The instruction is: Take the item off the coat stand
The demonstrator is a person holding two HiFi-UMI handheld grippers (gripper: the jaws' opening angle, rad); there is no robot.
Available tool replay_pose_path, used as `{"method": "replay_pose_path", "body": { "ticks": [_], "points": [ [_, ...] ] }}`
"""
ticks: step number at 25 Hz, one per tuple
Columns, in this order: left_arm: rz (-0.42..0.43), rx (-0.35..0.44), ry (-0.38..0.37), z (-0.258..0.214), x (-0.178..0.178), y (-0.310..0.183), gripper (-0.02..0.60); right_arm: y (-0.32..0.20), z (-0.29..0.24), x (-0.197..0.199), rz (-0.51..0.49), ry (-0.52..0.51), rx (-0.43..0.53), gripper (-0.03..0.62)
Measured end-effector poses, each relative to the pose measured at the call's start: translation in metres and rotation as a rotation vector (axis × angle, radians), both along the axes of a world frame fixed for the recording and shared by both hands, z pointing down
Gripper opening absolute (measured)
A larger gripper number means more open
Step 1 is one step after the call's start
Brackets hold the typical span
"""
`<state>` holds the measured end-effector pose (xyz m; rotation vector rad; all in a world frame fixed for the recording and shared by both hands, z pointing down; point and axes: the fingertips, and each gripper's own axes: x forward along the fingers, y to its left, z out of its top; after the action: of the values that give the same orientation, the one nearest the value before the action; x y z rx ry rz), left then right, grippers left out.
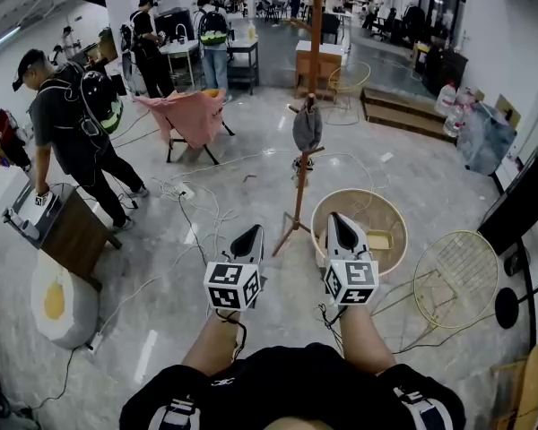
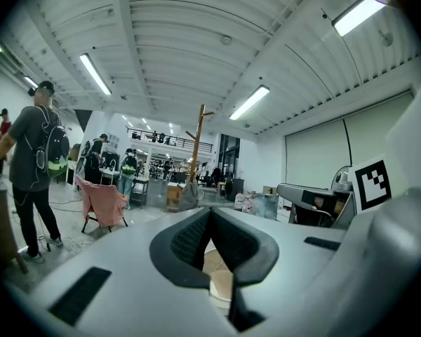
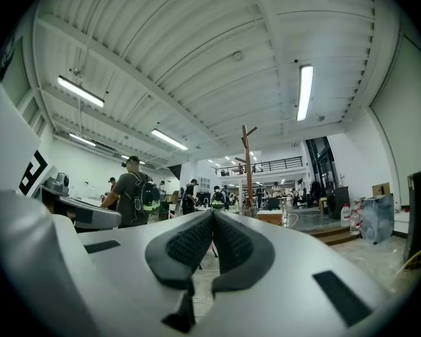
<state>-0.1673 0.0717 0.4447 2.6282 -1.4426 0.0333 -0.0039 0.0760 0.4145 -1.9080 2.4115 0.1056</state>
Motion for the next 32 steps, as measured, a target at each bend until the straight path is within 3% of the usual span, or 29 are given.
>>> {"method": "replay_pose_path", "body": {
  "ticks": [5, 12, 18, 32],
  "points": [
    [0.01, -0.016, -0.005, 0.012, -0.019, -0.01, 0.012, -0.008, 0.01, -0.019, 0.0, -0.009, -0.008, 0.015],
    [0.03, -0.014, -0.023, 0.02, -0.008, -0.051, 0.012, -0.053, 0.019, -0.009, 0.011, -0.026, -0.005, 0.015],
    [0.0, -0.012, -0.047, 0.02, 0.01, -0.129, 0.012, -0.136, 0.02, 0.015, -0.004, -0.051, 0.0, 0.015],
    [-0.073, 0.013, -0.073, -0.001, 0.117, -0.355, 0.012, -0.381, 0.0, 0.118, -0.097, -0.051, 0.008, 0.015]
  ]
}}
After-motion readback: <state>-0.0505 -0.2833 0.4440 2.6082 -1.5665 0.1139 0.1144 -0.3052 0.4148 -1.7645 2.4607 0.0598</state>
